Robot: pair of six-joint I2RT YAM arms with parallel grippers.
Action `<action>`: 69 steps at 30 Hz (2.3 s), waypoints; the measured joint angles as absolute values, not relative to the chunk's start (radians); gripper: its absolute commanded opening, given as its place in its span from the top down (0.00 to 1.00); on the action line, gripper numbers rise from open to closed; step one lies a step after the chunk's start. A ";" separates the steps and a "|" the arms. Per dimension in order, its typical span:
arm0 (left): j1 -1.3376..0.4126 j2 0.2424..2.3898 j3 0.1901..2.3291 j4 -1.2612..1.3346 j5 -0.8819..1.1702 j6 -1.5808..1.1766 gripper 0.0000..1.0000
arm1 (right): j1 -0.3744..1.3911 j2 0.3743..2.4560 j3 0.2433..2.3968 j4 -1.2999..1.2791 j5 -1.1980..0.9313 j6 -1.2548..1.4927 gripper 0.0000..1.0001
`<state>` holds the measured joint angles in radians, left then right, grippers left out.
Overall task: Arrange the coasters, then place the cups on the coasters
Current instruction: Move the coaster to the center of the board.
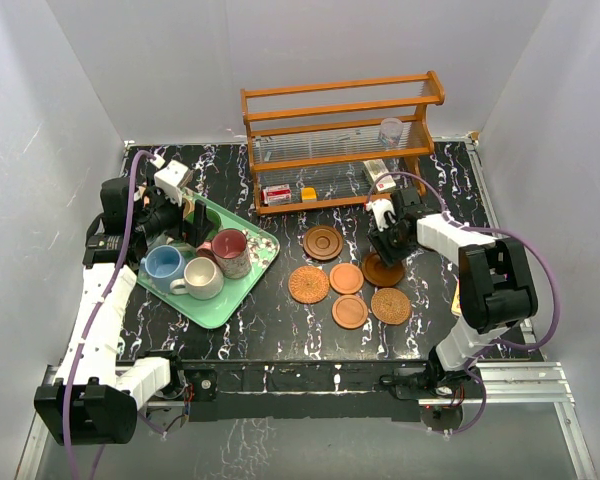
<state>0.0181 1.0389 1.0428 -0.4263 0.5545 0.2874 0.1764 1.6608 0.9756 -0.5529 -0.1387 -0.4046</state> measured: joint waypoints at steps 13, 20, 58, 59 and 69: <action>0.025 1.038 1.032 -0.427 0.559 0.287 0.01 | 0.289 1.770 1.102 -0.534 -0.104 -0.391 0.56; 0.025 1.038 1.032 -0.427 0.559 0.287 0.01 | 0.303 1.835 1.183 -0.543 -0.111 -0.391 0.57; 0.029 1.038 1.030 -0.426 0.562 0.287 0.01 | 0.247 1.974 1.365 -0.519 -0.130 -0.438 0.57; 0.030 1.038 1.028 -0.426 0.562 0.287 0.01 | 0.247 1.974 1.365 -0.519 -0.131 -0.436 0.57; 0.030 1.037 1.013 -0.426 0.562 0.288 0.01 | 0.248 1.974 1.365 -0.519 -0.130 -0.425 0.57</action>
<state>0.0299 1.0374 1.0126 -0.4263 0.5621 0.2878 0.2478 1.9739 1.3655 -0.5190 -0.1303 -0.4248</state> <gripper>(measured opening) 0.986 0.429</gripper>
